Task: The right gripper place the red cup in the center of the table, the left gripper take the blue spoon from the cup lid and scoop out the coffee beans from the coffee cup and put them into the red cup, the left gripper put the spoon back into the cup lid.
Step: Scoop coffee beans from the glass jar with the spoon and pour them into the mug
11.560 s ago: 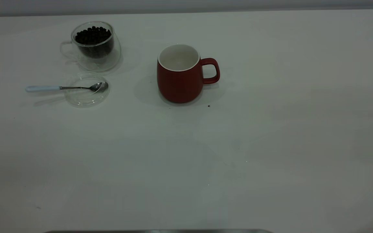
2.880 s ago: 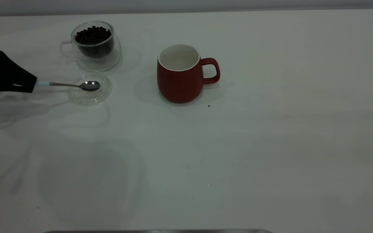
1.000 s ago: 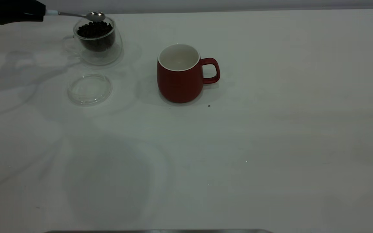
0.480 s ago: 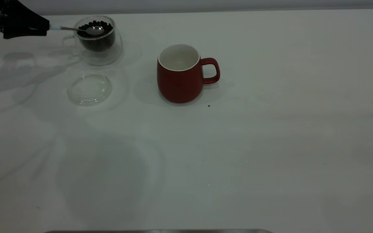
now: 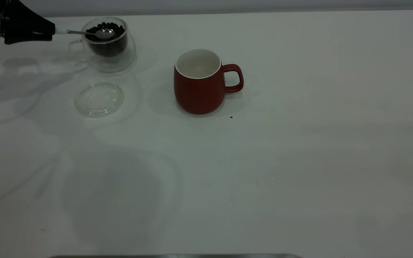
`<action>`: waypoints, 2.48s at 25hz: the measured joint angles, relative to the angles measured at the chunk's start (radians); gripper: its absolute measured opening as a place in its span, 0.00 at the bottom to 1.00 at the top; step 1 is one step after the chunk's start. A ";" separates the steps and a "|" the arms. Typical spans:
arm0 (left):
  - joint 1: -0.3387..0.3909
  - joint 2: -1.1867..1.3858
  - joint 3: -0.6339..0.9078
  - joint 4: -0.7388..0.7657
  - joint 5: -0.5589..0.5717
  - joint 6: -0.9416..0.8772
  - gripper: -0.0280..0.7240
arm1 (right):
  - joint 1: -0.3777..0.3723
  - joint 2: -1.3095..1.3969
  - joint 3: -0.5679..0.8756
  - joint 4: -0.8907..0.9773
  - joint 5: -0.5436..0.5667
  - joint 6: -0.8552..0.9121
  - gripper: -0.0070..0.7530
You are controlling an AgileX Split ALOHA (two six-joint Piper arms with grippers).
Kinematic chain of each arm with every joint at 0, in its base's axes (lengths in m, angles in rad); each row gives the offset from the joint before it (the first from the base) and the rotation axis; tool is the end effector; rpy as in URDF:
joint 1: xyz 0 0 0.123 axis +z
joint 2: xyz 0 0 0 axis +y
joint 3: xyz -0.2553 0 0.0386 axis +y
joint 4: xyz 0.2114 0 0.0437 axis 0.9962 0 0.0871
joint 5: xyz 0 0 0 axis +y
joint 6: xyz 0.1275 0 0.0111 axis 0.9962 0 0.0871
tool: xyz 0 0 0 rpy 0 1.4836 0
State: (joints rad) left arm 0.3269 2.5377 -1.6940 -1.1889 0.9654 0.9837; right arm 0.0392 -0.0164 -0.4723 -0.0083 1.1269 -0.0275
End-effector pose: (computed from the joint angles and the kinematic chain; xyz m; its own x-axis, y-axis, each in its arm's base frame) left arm 0.4398 0.0460 0.0288 -0.8980 -0.2857 -0.3346 0.0447 0.6974 -0.7153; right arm 0.0193 -0.0002 0.2282 -0.5219 -0.0515 -0.8515 -0.0490 0.9983 -0.0304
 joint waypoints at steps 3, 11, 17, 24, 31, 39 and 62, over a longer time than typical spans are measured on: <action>0.000 0.019 -0.001 -0.008 0.014 -0.011 0.20 | 0.000 0.000 0.000 0.000 0.000 0.000 0.71; 0.000 0.038 -0.001 -0.025 0.056 -0.020 0.20 | 0.000 0.000 0.000 0.000 0.000 0.000 0.71; 0.000 0.038 -0.001 -0.025 0.091 -0.039 0.20 | 0.000 0.000 0.000 0.000 0.000 0.000 0.71; 0.005 0.038 -0.001 -0.025 0.096 -0.076 0.20 | 0.000 0.000 0.000 0.000 0.000 0.000 0.71; 0.042 0.038 -0.001 -0.082 0.121 -0.098 0.20 | 0.000 0.000 0.000 0.000 0.000 0.000 0.71; 0.069 0.048 -0.001 -0.096 0.182 -0.122 0.20 | 0.000 0.000 0.001 0.000 0.000 0.000 0.71; 0.069 0.049 -0.001 -0.082 0.187 -0.190 0.20 | 0.000 0.000 0.002 0.000 0.000 0.000 0.71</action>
State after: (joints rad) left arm 0.3963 2.5867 -1.6948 -1.2713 1.1527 0.7937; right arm 0.0392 -0.0164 -0.4703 -0.0083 1.1269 -0.0275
